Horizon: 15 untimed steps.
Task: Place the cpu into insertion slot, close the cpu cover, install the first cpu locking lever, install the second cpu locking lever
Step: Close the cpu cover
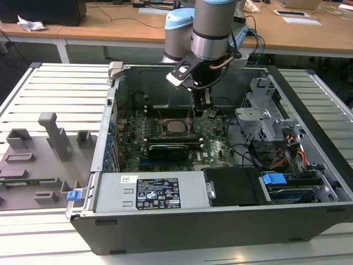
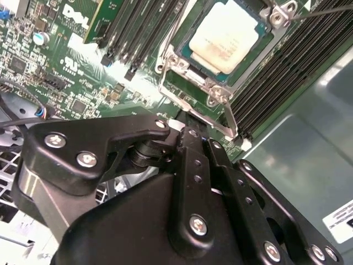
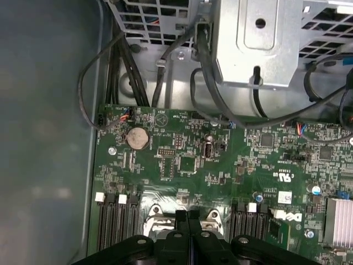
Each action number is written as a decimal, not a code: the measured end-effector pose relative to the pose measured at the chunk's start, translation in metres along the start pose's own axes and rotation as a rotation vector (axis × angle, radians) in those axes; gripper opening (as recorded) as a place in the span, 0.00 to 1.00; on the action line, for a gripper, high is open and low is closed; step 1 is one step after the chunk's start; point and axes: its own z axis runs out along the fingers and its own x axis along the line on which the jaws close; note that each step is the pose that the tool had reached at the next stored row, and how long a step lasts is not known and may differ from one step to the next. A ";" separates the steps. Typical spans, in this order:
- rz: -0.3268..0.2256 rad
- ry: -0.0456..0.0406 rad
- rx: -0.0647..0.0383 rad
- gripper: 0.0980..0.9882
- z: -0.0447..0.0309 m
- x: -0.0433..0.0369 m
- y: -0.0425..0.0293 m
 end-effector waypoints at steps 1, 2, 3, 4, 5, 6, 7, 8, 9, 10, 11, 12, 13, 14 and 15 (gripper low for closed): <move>0.000 0.0000 0.000 0.01 0.0000 0.0001 -0.0010; 0.000 -0.0001 0.000 0.01 -0.0001 0.0002 -0.0023; 0.000 0.0000 0.000 0.01 -0.0001 0.0003 -0.0033; 0.000 0.0000 0.000 0.01 -0.0001 0.0004 -0.0052; 0.000 0.0000 0.000 0.01 -0.0001 0.0005 -0.0065; 0.000 -0.0001 0.000 0.01 -0.0002 0.0006 -0.0075; 0.000 0.0000 0.000 0.01 -0.0002 0.0007 -0.0096; 0.000 0.0000 0.000 0.01 -0.0002 0.0009 -0.0116; 0.000 0.0000 0.000 0.01 -0.0003 0.0010 -0.0132; 0.000 0.0000 0.000 0.01 -0.0003 0.0011 -0.0140; 0.000 0.0000 0.000 0.01 -0.0003 0.0011 -0.0148; 0.000 -0.0001 0.000 0.01 -0.0003 0.0013 -0.0163; 0.000 0.0003 0.000 0.01 0.0003 0.0015 -0.0180; 0.000 0.0000 0.000 0.01 0.0019 0.0016 -0.0208; 0.000 0.0000 0.000 0.01 0.0027 0.0019 -0.0238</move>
